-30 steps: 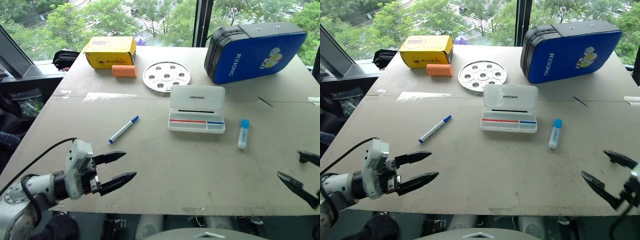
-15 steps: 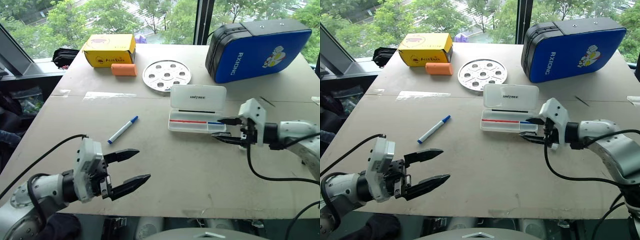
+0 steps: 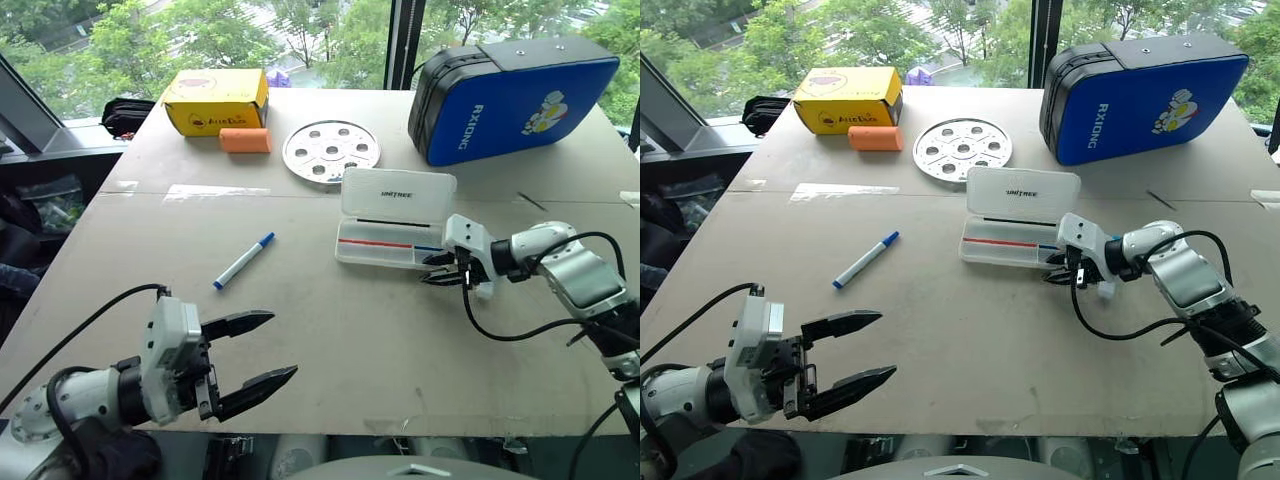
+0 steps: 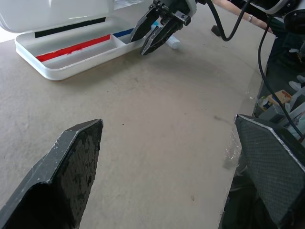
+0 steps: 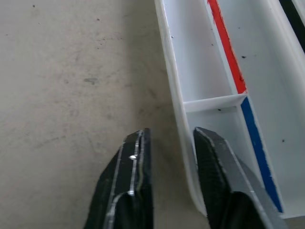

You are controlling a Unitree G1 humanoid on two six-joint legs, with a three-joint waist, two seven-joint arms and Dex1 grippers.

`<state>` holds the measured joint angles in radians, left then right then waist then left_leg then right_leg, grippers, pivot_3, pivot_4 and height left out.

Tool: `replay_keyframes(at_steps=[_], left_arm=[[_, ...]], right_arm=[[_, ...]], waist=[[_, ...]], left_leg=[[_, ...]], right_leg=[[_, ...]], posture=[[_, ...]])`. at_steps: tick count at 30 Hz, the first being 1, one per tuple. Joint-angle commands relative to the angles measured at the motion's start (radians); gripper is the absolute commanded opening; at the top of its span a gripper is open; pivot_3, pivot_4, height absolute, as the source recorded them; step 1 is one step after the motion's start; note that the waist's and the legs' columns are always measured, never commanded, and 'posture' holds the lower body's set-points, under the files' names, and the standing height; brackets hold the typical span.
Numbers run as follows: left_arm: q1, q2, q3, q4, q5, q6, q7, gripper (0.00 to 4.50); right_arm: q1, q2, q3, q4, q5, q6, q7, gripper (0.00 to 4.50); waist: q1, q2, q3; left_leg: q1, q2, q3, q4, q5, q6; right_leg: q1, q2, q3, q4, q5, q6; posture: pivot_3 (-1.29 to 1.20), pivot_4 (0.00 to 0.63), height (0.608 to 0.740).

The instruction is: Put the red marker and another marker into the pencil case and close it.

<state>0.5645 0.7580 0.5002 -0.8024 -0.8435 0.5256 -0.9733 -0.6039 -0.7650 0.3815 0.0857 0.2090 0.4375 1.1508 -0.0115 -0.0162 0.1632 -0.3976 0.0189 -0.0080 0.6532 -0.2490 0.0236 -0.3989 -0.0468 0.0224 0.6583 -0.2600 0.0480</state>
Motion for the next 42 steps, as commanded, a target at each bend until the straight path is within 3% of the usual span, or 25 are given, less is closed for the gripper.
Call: replay_keyframes(at_steps=[1, 10, 22, 25, 26, 27, 28, 31, 35, 38, 42], left_arm=[[0.025, -0.011, 0.002, -0.025, 0.015, -0.036, -0.011, 4.5], [0.054, -0.026, 0.009, 0.001, 0.038, -0.067, -0.03, 4.5], [0.058, -0.019, 0.035, 0.022, 0.022, -0.044, -0.003, 4.5], [0.04, -0.015, 0.046, 0.032, -0.002, -0.022, 0.018, 4.5], [0.03, -0.018, 0.053, 0.036, -0.02, -0.009, 0.038, 4.5], [0.021, -0.022, 0.06, 0.04, -0.036, 0.004, 0.059, 4.5], [0.007, -0.026, 0.068, 0.048, -0.053, 0.016, 0.085, 4.5], [-0.084, -0.024, 0.076, 0.106, -0.05, 0.087, 0.236, 4.5], [-0.231, 0.044, 0.035, 0.208, 0.011, 0.205, 0.38, 4.5], [-0.391, 0.111, -0.053, 0.331, 0.064, 0.25, 0.39, 4.5], [-0.61, 0.168, -0.273, 0.548, 0.247, 0.217, 0.352, 4.5]], right_arm=[[-0.024, 0.012, 0.002, 0.021, -0.034, -0.047, 0.04, 0.02], [0.026, -0.023, -0.003, -0.042, -0.058, -0.167, 0.199, 0.02], [0.141, -0.036, -0.057, -0.156, -0.067, -0.164, 0.155, 0.02], [0.159, -0.033, -0.1, -0.178, -0.035, -0.179, 0.14, 0.66], [0.17, -0.033, -0.13, -0.198, -0.001, -0.172, 0.14, 1.06], [0.18, -0.031, -0.158, -0.215, 0.029, -0.163, 0.138, 1.78], [0.192, -0.028, -0.188, -0.234, 0.062, -0.152, 0.135, 1.93], [0.298, -0.038, -0.32, -0.347, 0.231, -0.122, 0.163, 3.24], [0.459, -0.025, -0.483, -0.516, 0.372, -0.135, 0.128, 3.24], [0.549, -0.004, -0.568, -0.643, 0.443, -0.097, 0.029, 3.24], [0.651, 0.013, -0.647, -0.797, 0.5, -0.047, -0.111, 3.24]], waist=[[0.0, 0.0, 0.0], [0.001, 0.0, 0.0], [0.001, 0.0, 0.0], [0.0, 0.0, 0.0], [0.002, 0.0, 0.0], [0.002, 0.0, 0.0], [0.003, 0.0, 0.0], [0.006, 0.0, 0.0], [0.023, -0.001, 0.0], [0.026, -0.001, 0.0], [0.025, 0.0, 0.0]], left_leg=[[0.0, 0.0, 0.0, 0.0, 0.0, 0.0], [0.0, 0.0, 0.0, 0.0, 0.0, 0.0], [0.001, 0.0, 0.0, 0.0, 0.0, 0.0], [0.001, 0.0, 0.0, 0.0, 0.0, 0.0], [0.001, 0.0, 0.0, 0.0, 0.0, 0.0], [0.0, 0.0, 0.0, 0.0, 0.0, 0.0], [0.0, 0.0, 0.0, 0.0, 0.0, 0.0], [0.0, 0.0, -0.001, 0.0, 0.0, 0.0], [0.0, 0.0, -0.004, 0.0, 0.0, 0.0], [0.001, 0.0, -0.004, 0.0, 0.0, 0.0], [0.001, -0.001, -0.003, 0.0, 0.0, 0.0]], right_leg=[[0.0, 0.0, 0.0, 0.0, 0.0, 0.0], [0.0, 0.0, 0.0, 0.0, 0.0, 0.0], [0.0, 0.0, 0.0, 0.0, -0.001, -0.001], [0.0, 0.0, 0.0, 0.0, -0.001, -0.001], [0.0, 0.0, 0.0, 0.0, -0.001, -0.001], [0.0, 0.0, -0.001, 0.0, -0.001, -0.001], [0.0, 0.0, -0.001, 0.0, -0.001, -0.001], [0.0, 0.0, -0.001, 0.0, 0.001, 0.002], [0.002, 0.0, -0.004, 0.001, 0.001, 0.003], [0.002, 0.0, -0.003, 0.002, 0.001, 0.003], [0.001, 0.0, -0.003, 0.003, 0.001, 0.003]], posture=[[0.0, 0.15, 0.74], [0.0, 0.15, 0.74], [0.0, 0.15, 0.74], [0.0, 0.15, 0.74], [0.0, 0.15, 0.74], [0.0, 0.15, 0.74], [0.0, 0.15, 0.74], [0.0, 0.15, 0.74], [0.0, 0.15, 0.74], [0.0, 0.15, 0.74], [0.0, 0.15, 0.74]])
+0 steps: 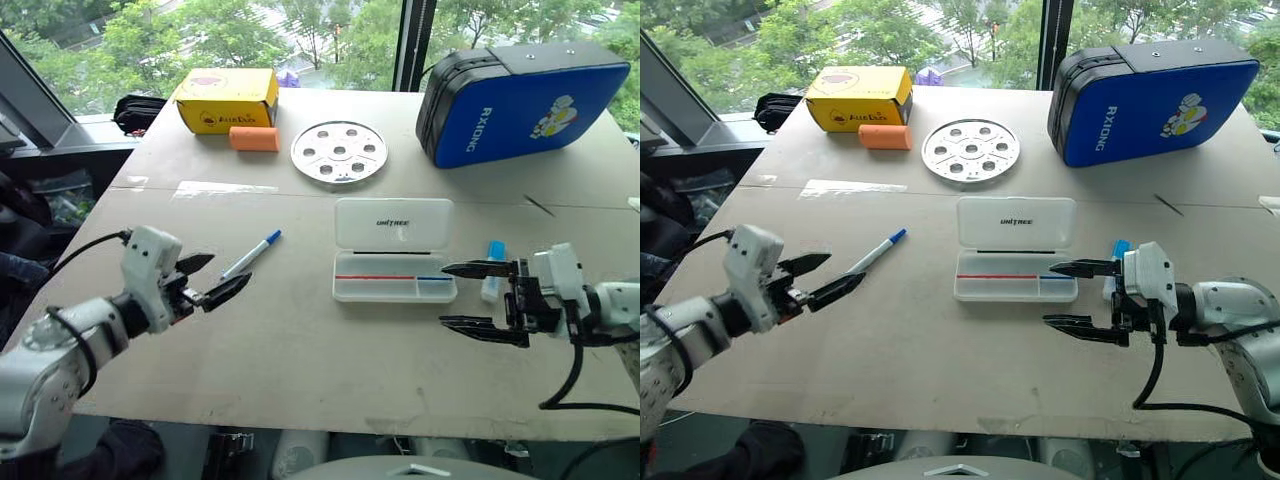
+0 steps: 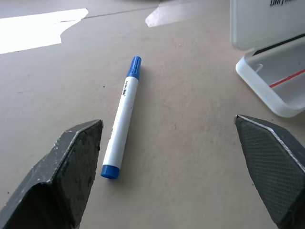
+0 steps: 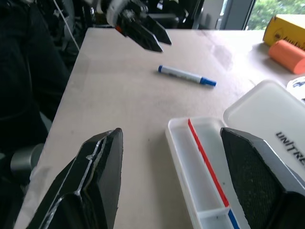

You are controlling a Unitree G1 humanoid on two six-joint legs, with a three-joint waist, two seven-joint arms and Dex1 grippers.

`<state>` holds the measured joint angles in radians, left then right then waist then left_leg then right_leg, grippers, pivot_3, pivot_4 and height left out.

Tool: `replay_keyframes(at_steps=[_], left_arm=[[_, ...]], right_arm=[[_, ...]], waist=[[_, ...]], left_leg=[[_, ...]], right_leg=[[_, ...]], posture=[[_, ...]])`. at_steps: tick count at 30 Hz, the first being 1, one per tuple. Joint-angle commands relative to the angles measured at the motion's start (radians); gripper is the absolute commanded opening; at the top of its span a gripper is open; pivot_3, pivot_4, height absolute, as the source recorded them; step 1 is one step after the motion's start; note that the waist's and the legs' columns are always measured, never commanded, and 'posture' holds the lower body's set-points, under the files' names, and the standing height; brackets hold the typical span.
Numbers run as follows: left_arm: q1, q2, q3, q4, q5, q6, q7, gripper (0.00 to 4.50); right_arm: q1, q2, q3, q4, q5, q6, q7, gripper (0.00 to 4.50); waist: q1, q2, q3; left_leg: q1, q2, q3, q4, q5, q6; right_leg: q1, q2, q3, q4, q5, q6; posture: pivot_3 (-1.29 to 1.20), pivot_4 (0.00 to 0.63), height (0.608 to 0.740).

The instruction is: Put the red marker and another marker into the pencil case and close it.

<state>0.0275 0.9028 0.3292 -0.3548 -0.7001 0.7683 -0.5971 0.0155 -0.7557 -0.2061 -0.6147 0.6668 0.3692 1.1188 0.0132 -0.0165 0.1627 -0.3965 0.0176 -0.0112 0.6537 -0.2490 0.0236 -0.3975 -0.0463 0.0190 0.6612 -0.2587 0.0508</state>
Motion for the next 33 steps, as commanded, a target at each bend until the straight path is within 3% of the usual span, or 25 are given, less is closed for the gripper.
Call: replay_keyframes(at_steps=[1, 3, 6, 10, 14, 18, 23, 27, 30, 33], left_arm=[[-0.113, 0.021, -0.139, 0.144, 0.135, -0.034, -0.029, 4.5], [-0.187, 0.011, -0.214, 0.231, 0.201, -0.063, -0.049, 4.5], [-0.237, -0.001, -0.329, 0.343, 0.298, -0.118, -0.107, 3.74], [-0.245, -0.017, -0.35, 0.387, 0.331, -0.154, -0.168, 1.96], [-0.231, -0.018, -0.294, 0.39, 0.311, -0.195, -0.232, 0.1], [-0.253, 0.002, -0.221, 0.28, 0.182, -0.16, -0.376, 0.02], [-0.435, 0.04, -0.37, 0.154, 0.155, -0.075, -0.545, 0.02], [-0.646, -0.054, -0.556, 0.219, 0.244, -0.032, -0.571, 0.02], [-0.804, -0.18, -0.723, 0.338, 0.349, -0.073, -0.615, 0.02], [-0.888, -0.257, -0.81, 0.47, 0.443, -0.147, -0.644, 0.02]], right_arm=[[0.05, 0.003, -0.068, -0.117, 0.042, 0.025, -0.098, 3.24], [0.087, 0.001, -0.086, -0.153, 0.043, 0.032, -0.135, 3.24], [0.142, 0.004, -0.115, -0.201, 0.036, 0.038, -0.194, 3.34], [0.183, -0.002, -0.132, -0.233, 0.042, 0.041, -0.232, 3.34], [0.221, -0.001, -0.147, -0.245, 0.049, 0.038, -0.254, 3.34], [0.257, 0.003, -0.173, -0.24, 0.054, 0.026, -0.254, 3.34], [0.35, 0.003, -0.242, -0.25, 0.042, 0.008, -0.243, 3.34], [0.425, 0.01, -0.306, -0.262, 0.042, -0.009, -0.233, 3.34], [0.492, 0.022, -0.377, -0.274, 0.036, -0.024, -0.223, 3.34], [0.52, 0.029, -0.403, -0.286, 0.031, -0.031, -0.231, 3.34]], waist=[[-0.002, 0.0, 0.0], [-0.006, -0.001, 0.001], [-0.006, -0.001, 0.001], [-0.001, 0.001, -0.001], [-0.001, 0.001, -0.001], [0.0, 0.0, -0.001], [0.005, -0.004, 0.001], [-0.002, -0.004, 0.0], [-0.001, -0.004, 0.001], [-0.008, -0.004, 0.001]], left_leg=[[0.0, 0.0, 0.0, 0.0, 0.0, 0.0], [0.0, -0.001, 0.001, 0.0, 0.0, 0.0], [-0.001, -0.001, 0.001, -0.001, 0.0, 0.0], [0.0, 0.0, 0.001, -0.001, 0.0, 0.0], [0.0, 0.0, 0.002, 0.0, 0.0, 0.0], [-0.001, 0.0, 0.002, 0.0, 0.0, 0.0], [-0.003, -0.001, 0.0, 0.001, 0.0, 0.0], [-0.002, -0.007, 0.002, 0.002, 0.0, 0.0], [-0.002, -0.008, 0.002, 0.002, 0.0, 0.0], [-0.003, -0.008, 0.003, 0.002, 0.0, 0.0]], right_leg=[[0.0, 0.0, 0.0, 0.0, 0.0, 0.0], [0.0, 0.0, 0.001, -0.001, 0.0, 0.0], [-0.001, 0.0, 0.001, -0.001, 0.0, 0.0], [-0.001, -0.001, 0.001, 0.0, 0.0, 0.0], [-0.001, -0.002, 0.002, 0.0, 0.0, 0.001], [-0.001, -0.002, 0.002, -0.001, 0.0, 0.001], [0.0, -0.002, -0.001, -0.001, 0.0, 0.001], [0.001, -0.002, 0.001, 0.0, -0.001, 0.002], [0.001, -0.001, 0.001, 0.0, -0.002, 0.003], [0.001, 0.0, 0.001, 0.0, -0.002, 0.003]], posture=[[0.0, 0.15, 0.74], [0.0, 0.15, 0.74], [0.0, 0.15, 0.74], [0.0, 0.15, 0.74], [0.0, 0.15, 0.74], [0.0, 0.15, 0.74], [0.0, 0.15, 0.74], [0.0, 0.15, 0.74], [0.0, 0.15, 0.74], [0.0, 0.15, 0.74]])
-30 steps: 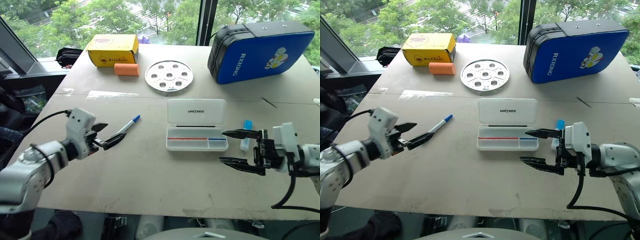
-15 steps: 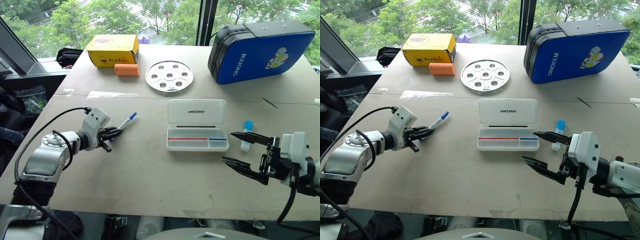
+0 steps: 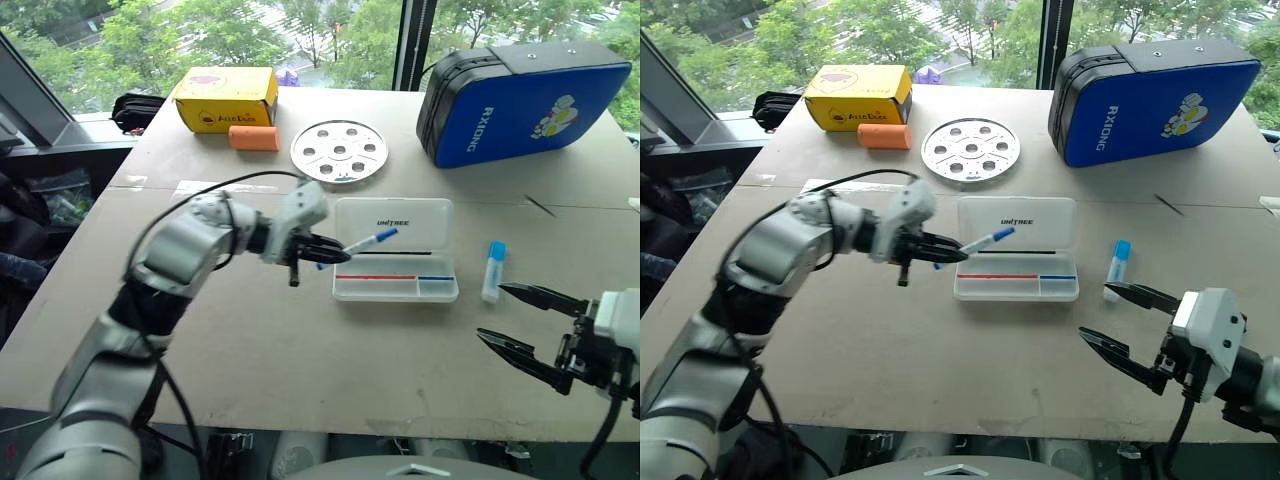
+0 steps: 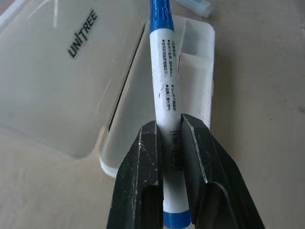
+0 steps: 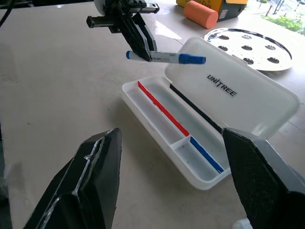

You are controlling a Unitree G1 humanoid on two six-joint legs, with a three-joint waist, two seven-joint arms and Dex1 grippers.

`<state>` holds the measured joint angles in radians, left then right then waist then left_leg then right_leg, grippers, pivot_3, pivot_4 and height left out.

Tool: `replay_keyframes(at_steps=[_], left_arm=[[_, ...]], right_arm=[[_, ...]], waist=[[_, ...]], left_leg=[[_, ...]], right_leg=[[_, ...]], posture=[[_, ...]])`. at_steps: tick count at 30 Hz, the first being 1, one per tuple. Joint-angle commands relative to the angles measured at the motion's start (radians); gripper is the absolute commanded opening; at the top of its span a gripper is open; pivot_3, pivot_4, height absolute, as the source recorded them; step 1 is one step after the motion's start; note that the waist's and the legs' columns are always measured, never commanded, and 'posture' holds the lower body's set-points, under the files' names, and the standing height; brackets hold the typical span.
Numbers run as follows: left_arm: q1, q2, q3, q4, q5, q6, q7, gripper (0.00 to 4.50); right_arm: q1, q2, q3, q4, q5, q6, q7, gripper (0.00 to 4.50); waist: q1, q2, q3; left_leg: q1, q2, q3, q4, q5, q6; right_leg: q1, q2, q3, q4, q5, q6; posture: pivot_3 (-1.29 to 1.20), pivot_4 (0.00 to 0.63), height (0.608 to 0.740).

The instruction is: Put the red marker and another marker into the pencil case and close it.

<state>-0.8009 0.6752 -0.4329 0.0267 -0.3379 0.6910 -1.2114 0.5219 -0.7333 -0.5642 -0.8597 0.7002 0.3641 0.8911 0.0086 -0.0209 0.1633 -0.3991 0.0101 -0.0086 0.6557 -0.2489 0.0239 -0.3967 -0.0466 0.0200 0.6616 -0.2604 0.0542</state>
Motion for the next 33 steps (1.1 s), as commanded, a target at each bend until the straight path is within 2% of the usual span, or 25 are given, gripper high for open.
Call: replay_keyframes(at_steps=[1, 4, 10, 11, 12, 13, 15, 16, 17, 19, 22, 25, 28, 31, 33], left_arm=[[-0.087, -0.058, -0.071, 0.138, 0.11, -0.099, -0.036, 0.02], [-0.14, -0.124, -0.112, 0.252, 0.17, -0.163, -0.056, 0.02], [-0.176, -0.194, -0.128, 0.371, 0.247, -0.243, -0.096, 0.02], [-0.177, -0.203, -0.123, 0.379, 0.254, -0.248, -0.098, 1.04], [-0.177, -0.21, -0.115, 0.384, 0.259, -0.254, -0.098, 1.41], [-0.175, -0.214, -0.104, 0.378, 0.254, -0.247, -0.1, 1.58], [-0.168, -0.213, -0.081, 0.354, 0.242, -0.216, -0.103, 2.76], [-0.157, -0.195, -0.058, 0.318, 0.219, -0.186, -0.115, 2.88], [-0.142, -0.175, -0.03, 0.275, 0.187, -0.146, -0.129, 3.23], [-0.086, -0.114, 0.034, 0.155, 0.106, -0.061, -0.17, 3.23], [0.082, -0.023, 0.233, -0.104, -0.087, 0.067, -0.169, 3.23], [0.209, 0.007, 0.344, -0.257, -0.159, 0.102, -0.097, 3.23], [0.406, 0.0, 0.479, -0.429, -0.206, 0.087, 0.02, 3.23], [0.586, 0.035, 0.55, -0.556, -0.262, 0.061, 0.008, 3.23], [0.656, 0.041, 0.58, -0.613, -0.297, 0.061, 0.026, 3.23]], right_arm=[[0.028, 0.012, -0.055, -0.05, -0.003, -0.029, -0.006, 3.34], [0.069, 0.032, -0.073, -0.082, -0.009, -0.032, -0.017, 3.34], [0.167, 0.074, -0.121, -0.116, -0.018, -0.052, -0.012, 3.34], [0.177, 0.079, -0.128, -0.117, -0.017, -0.056, -0.011, 3.34], [0.186, 0.083, -0.134, -0.118, -0.014, -0.058, -0.012, 3.34], [0.196, 0.089, -0.141, -0.119, -0.014, -0.06, -0.013, 3.34], [0.216, 0.099, -0.152, -0.119, -0.014, -0.063, -0.015, 3.34], [0.226, 0.108, -0.155, -0.118, -0.019, -0.056, -0.028, 3.34], [0.234, 0.118, -0.157, -0.118, -0.026, -0.046, -0.048, 3.34], [0.246, 0.148, -0.162, -0.113, -0.029, -0.027, -0.103, 3.34], [0.237, 0.19, -0.127, -0.104, -0.094, 0.032, -0.234, 3.34], [0.222, 0.21, -0.095, -0.094, -0.127, 0.079, -0.306, 3.34], [0.164, 0.23, -0.043, -0.059, -0.178, 0.113, -0.392, 3.34], [0.082, 0.188, 0.064, -0.083, -0.265, 0.228, -0.501, 3.34], [0.018, 0.172, 0.11, -0.093, -0.248, 0.311, -0.54, 3.34]], waist=[[-0.007, 0.0, 0.0], [-0.01, 0.0, 0.0], [-0.008, 0.0, 0.0], [-0.007, 0.0, 0.0], [-0.008, 0.0, 0.0], [-0.008, 0.0, 0.0], [-0.006, 0.0, 0.0], [-0.004, 0.0, 0.0], [-0.006, 0.0, 0.0], [-0.012, 0.001, 0.0], [-0.03, 0.002, 0.0], [-0.017, 0.003, 0.0], [-0.006, 0.004, -0.001], [-0.003, 0.003, -0.001], [-0.011, 0.003, -0.002]], left_leg=[[0.0, 0.0, 0.0, 0.0, 0.0, 0.0], [0.0, 0.0, -0.001, 0.0, 0.0, 0.0], [-0.001, 0.0, -0.002, 0.0, 0.0, 0.0], [-0.001, 0.0, -0.002, 0.0, 0.0, 0.0], [-0.001, 0.0, -0.002, 0.0, 0.0, 0.0], [-0.001, 0.0, -0.002, 0.0, 0.0, 0.0], [-0.001, 0.001, -0.002, 0.0, 0.0, 0.0], [-0.001, 0.001, -0.002, 0.0, 0.0, 0.0], [0.0, 0.001, -0.003, 0.0, 0.0, 0.0], [-0.001, 0.002, -0.005, 0.0, 0.0, 0.0], [0.0, 0.007, -0.005, -0.001, 0.0, 0.0], [0.001, 0.009, -0.004, -0.001, 0.0, 0.0], [0.001, 0.008, -0.003, -0.001, 0.0, 0.0], [0.001, 0.007, -0.003, 0.0, 0.0, 0.0], [0.002, 0.008, -0.001, -0.001, 0.0, 0.0]], right_leg=[[0.0, 0.0, 0.0, 0.0, 0.0, 0.0], [0.0, 0.001, -0.001, 0.0, 0.0, 0.0], [0.0, 0.0, -0.001, 0.0, 0.0, 0.0], [0.0, 0.0, -0.001, 0.0, 0.0, 0.0], [0.0, 0.0, -0.001, 0.0, 0.0, 0.0], [0.0, 0.0, -0.001, 0.0, 0.0, 0.0], [0.0, 0.0, -0.001, 0.0, 0.0, 0.0], [0.0, 0.0, -0.001, 0.0, 0.0, 0.0], [0.0, 0.0, 0.0, 0.0, 0.0, 0.0], [-0.001, 0.0, 0.0, 0.0, 0.0, 0.0], [-0.001, 0.0, 0.001, 0.001, 0.0, 0.0], [-0.002, 0.0, 0.001, 0.001, -0.001, 0.0], [-0.001, -0.001, 0.002, 0.001, -0.001, 0.0], [-0.001, -0.001, 0.003, 0.0, -0.001, 0.0], [-0.001, -0.001, 0.004, 0.0, -0.001, -0.001]], posture=[[0.0, 0.15, 0.74], [0.0, 0.15, 0.74], [0.0, 0.15, 0.74], [0.0, 0.15, 0.74], [0.0, 0.15, 0.74], [0.0, 0.15, 0.74], [0.0, 0.15, 0.74], [0.0, 0.15, 0.74], [0.0, 0.15, 0.74], [0.0, 0.15, 0.74], [0.0, 0.15, 0.74], [0.0, 0.15, 0.74], [0.0, 0.15, 0.74], [0.0, 0.15, 0.74], [0.0, 0.15, 0.74]])
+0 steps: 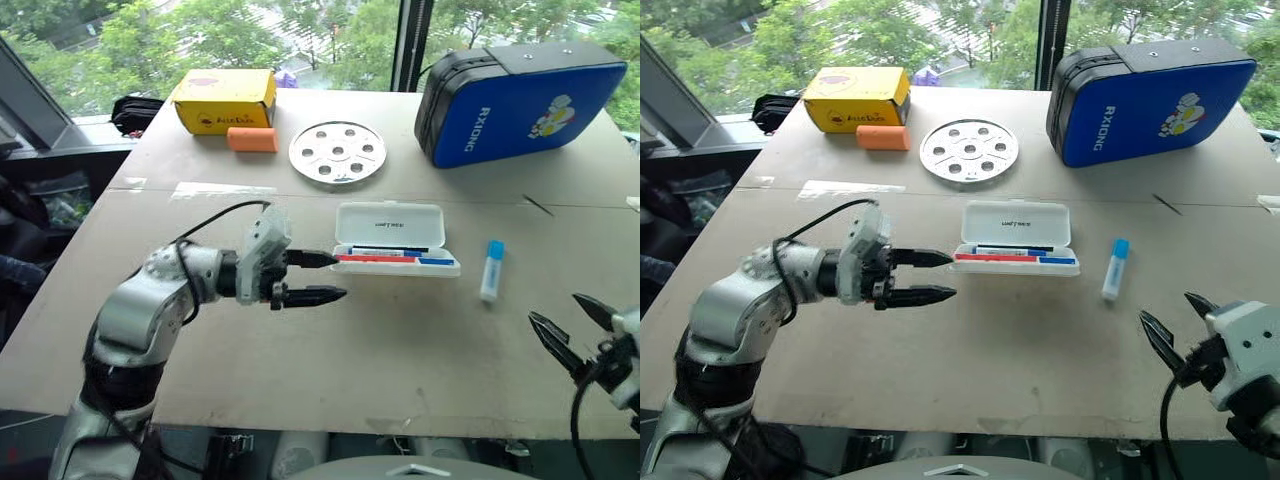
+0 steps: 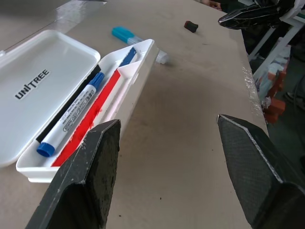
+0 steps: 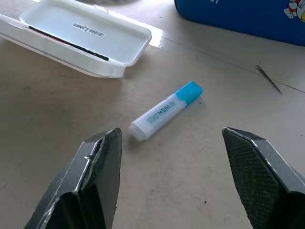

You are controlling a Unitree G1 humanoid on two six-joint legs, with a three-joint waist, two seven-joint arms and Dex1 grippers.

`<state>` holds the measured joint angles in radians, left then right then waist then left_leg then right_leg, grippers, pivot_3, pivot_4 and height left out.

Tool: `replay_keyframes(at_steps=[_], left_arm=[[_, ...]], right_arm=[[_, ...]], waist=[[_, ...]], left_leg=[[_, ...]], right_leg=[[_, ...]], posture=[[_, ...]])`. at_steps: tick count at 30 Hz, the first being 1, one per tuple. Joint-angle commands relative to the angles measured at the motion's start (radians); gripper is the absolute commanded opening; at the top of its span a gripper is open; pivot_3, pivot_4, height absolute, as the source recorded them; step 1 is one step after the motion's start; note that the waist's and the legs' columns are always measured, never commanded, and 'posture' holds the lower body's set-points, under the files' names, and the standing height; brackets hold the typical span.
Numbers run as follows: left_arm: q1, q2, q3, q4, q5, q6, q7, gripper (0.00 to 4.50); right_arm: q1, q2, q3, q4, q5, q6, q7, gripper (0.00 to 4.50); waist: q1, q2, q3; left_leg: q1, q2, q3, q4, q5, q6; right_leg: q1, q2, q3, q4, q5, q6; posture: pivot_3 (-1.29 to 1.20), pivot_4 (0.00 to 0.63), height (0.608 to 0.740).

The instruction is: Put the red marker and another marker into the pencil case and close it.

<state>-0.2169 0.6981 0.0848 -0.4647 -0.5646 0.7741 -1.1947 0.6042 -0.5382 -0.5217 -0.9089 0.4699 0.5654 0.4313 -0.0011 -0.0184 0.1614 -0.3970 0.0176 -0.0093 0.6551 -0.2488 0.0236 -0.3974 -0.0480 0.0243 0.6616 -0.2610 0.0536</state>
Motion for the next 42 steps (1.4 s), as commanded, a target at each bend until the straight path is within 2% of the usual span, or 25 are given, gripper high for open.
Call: replay_keyframes(at_steps=[1, 4, 8, 13, 16, 18, 23, 25, 28, 29, 30, 34, 36, 37, 39, 41, 42], left_arm=[[0.084, 0.011, 0.08, -0.135, -0.088, -0.02, 0.037, 3.23], [0.074, 0.008, 0.113, -0.148, -0.146, 0.028, 0.114, 3.23], [0.066, 0.02, 0.124, -0.172, -0.229, 0.078, 0.168, 3.23], [0.056, 0.063, 0.165, -0.192, -0.354, 0.108, 0.177, 3.23], [0.053, 0.085, 0.185, -0.198, -0.397, 0.113, 0.206, 3.23], [0.063, 0.1, 0.191, -0.213, -0.41, 0.115, 0.229, 3.23], [0.081, 0.122, 0.201, -0.241, -0.448, 0.113, 0.284, 3.23], [0.091, 0.125, 0.208, -0.249, -0.466, 0.111, 0.303, 3.23], [0.105, 0.146, 0.227, -0.26, -0.493, 0.106, 0.315, 3.23], [0.114, 0.156, 0.234, -0.26, -0.492, 0.099, 0.309, 3.33], [0.122, 0.164, 0.239, -0.258, -0.491, 0.093, 0.304, 3.33], [0.138, 0.175, 0.243, -0.252, -0.487, 0.076, 0.303, 3.33], [0.155, 0.176, 0.248, -0.257, -0.487, 0.068, 0.305, 3.33], [0.166, 0.176, 0.251, -0.26, -0.483, 0.063, 0.304, 3.33], [0.195, 0.176, 0.258, -0.267, -0.463, 0.046, 0.303, 3.33], [0.241, 0.166, 0.259, -0.282, -0.383, -0.002, 0.333, 3.33], [0.265, 0.126, 0.263, -0.276, -0.358, -0.075, 0.298, 3.33]], right_arm=[[-0.105, -0.021, 0.087, -0.04, 0.002, 0.133, -0.09, 3.34], [-0.185, -0.027, 0.118, -0.035, 0.044, 0.176, -0.084, 3.34], [-0.213, -0.068, 0.127, 0.037, 0.075, 0.195, -0.007, 3.34], [-0.441, -0.087, 0.133, 0.168, 0.121, 0.43, -0.119, 3.34], [-0.546, -0.037, 0.173, 0.211, 0.124, 0.53, -0.186, 3.34], [-0.619, 0.035, 0.207, 0.236, 0.121, 0.606, -0.256, 3.34], [-0.782, 0.182, 0.269, 0.305, 0.017, 0.731, -0.442, 3.34], [-0.823, 0.234, 0.277, 0.336, -0.017, 0.783, -0.491, 3.34], [-0.822, 0.244, 0.328, 0.359, -0.086, 0.816, -0.534, 3.34], [-0.814, 0.238, 0.352, 0.347, -0.101, 0.823, -0.541, 2.84], [-0.805, 0.238, 0.359, 0.332, -0.104, 0.835, -0.537, 2.66], [-0.774, 0.218, 0.347, 0.29, -0.101, 0.863, -0.498, 0.78], [-0.754, 0.144, 0.348, 0.271, -0.1, 0.834, -0.448, 0.66], [-0.752, 0.06, 0.339, 0.261, -0.077, 0.749, -0.343, 0.66], [-0.751, -0.039, 0.328, 0.257, -0.049, 0.638, -0.215, 0.66], [-0.823, -0.139, 0.298, 0.287, 0.029, 0.603, -0.058, 0.66], [-0.914, -0.206, 0.322, 0.329, 0.058, 0.572, 0.045, 0.66]], waist=[[0.005, 0.001, 0.0], [0.017, 0.001, 0.0], [0.015, 0.001, -0.001], [-0.006, 0.0, 0.0], [-0.008, 0.001, 0.0], [-0.01, 0.001, 0.0], [-0.011, 0.001, 0.0], [-0.011, 0.001, 0.0], [-0.008, 0.001, 0.0], [-0.008, 0.0, -0.001], [-0.009, 0.0, -0.001], [-0.005, 0.0, -0.001], [-0.003, 0.0, -0.001], [-0.002, 0.0, -0.001], [-0.003, 0.002, 0.0], [-0.014, 0.002, 0.001], [-0.028, 0.004, 0.002]], left_leg=[[0.0, 0.0, -0.001, 0.0, 0.0, 0.0], [0.0, 0.0, -0.003, 0.0, 0.0, 0.0], [-0.001, -0.002, -0.002, 0.0, 0.0, 0.0], [0.0, -0.002, 0.0, 0.0, 0.0, 0.0], [0.001, -0.002, -0.002, -0.001, 0.0, 0.0], [0.0, -0.001, -0.003, -0.001, 0.0, 0.0], [-0.001, -0.001, -0.002, -0.001, 0.0, 0.0], [-0.001, -0.001, -0.002, -0.001, 0.0, 0.0], [-0.001, -0.002, -0.002, -0.001, 0.0, 0.0], [-0.001, -0.002, -0.003, -0.001, 0.0, 0.0], [-0.001, -0.002, -0.002, -0.001, 0.0, 0.0], [-0.001, -0.002, -0.003, -0.001, 0.0, 0.0], [-0.001, -0.003, -0.003, -0.001, 0.0, 0.0], [-0.001, -0.004, -0.003, -0.002, 0.0, 0.0], [-0.001, -0.006, -0.002, -0.002, 0.0, 0.0], [-0.001, -0.006, 0.0, -0.002, 0.0, 0.001], [0.0, -0.006, 0.0, -0.002, 0.0, 0.001]], right_leg=[[0.0, -0.001, 0.0, 0.0, 0.0, 0.0], [0.0, 0.001, -0.001, 0.0, 0.0, 0.0], [0.001, 0.0, -0.002, 0.0, 0.0, 0.0], [0.001, 0.0, -0.001, 0.0, 0.0, 0.0], [0.0, 0.002, -0.002, 0.001, 0.0, 0.0], [0.0, 0.003, -0.003, 0.001, 0.0, 0.0], [-0.001, 0.002, -0.002, 0.001, 0.0, 0.0], [-0.001, 0.002, -0.001, 0.001, 0.0, 0.0], [-0.001, 0.001, -0.002, 0.001, 0.0, 0.0], [-0.001, 0.001, -0.003, 0.0, 0.0, 0.0], [-0.001, 0.001, -0.002, 0.0, 0.0, 0.0], [-0.001, 0.001, -0.003, 0.0, 0.0, 0.0], [0.0, 0.0, -0.003, 0.0, 0.0, 0.0], [0.0, 0.0, -0.003, 0.0, 0.0, 0.0], [0.0, -0.002, -0.003, -0.001, 0.0, 0.0], [-0.001, -0.002, 0.0, -0.001, 0.0, 0.001], [-0.001, -0.002, 0.0, -0.001, 0.0, 0.001]], posture=[[0.0, 0.15, 0.74], [0.0, 0.15, 0.74], [0.0, 0.15, 0.74], [0.0, 0.15, 0.74], [0.0, 0.15, 0.74], [0.0, 0.15, 0.74], [0.0, 0.15, 0.74], [0.0, 0.15, 0.74], [0.0, 0.15, 0.74], [0.0, 0.15, 0.74], [0.0, 0.15, 0.74], [0.0, 0.15, 0.74], [0.0, 0.15, 0.74], [0.0, 0.15, 0.74], [0.0, 0.15, 0.74], [0.0, 0.15, 0.74], [0.0, 0.15, 0.74]])
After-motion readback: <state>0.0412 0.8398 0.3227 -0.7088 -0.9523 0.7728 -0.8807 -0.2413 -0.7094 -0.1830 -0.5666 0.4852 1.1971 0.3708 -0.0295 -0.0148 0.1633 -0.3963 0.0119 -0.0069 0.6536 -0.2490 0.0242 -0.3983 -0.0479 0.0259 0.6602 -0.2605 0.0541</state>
